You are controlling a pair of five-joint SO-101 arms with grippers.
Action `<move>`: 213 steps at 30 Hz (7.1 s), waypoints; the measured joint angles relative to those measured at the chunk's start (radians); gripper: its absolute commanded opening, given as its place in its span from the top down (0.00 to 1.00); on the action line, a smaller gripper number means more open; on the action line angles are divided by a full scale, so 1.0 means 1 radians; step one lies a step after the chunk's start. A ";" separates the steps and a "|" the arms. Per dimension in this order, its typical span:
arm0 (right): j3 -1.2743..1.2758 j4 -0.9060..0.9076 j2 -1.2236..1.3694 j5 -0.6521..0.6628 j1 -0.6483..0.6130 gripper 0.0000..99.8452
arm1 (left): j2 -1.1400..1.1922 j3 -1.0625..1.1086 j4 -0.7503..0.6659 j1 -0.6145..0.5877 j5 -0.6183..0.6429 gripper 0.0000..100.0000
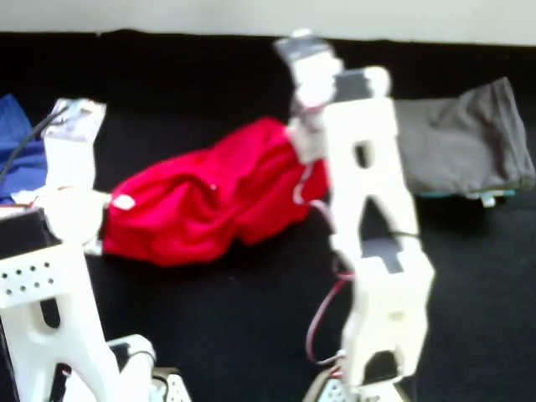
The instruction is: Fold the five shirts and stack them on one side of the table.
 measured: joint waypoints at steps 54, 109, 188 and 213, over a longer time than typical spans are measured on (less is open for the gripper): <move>0.278 -0.120 0.238 -0.104 -0.276 0.82 | -0.002 0.295 -0.201 0.127 0.038 0.99; 0.084 -0.021 0.216 -0.104 -0.149 0.94 | -0.002 0.295 -0.207 0.135 0.038 0.99; -0.219 -0.238 -1.134 0.106 0.144 0.99 | -0.368 -0.816 0.252 0.081 0.038 0.99; -0.213 -0.344 -0.399 0.106 0.084 0.99 | 0.207 -0.408 -0.206 0.081 0.038 0.99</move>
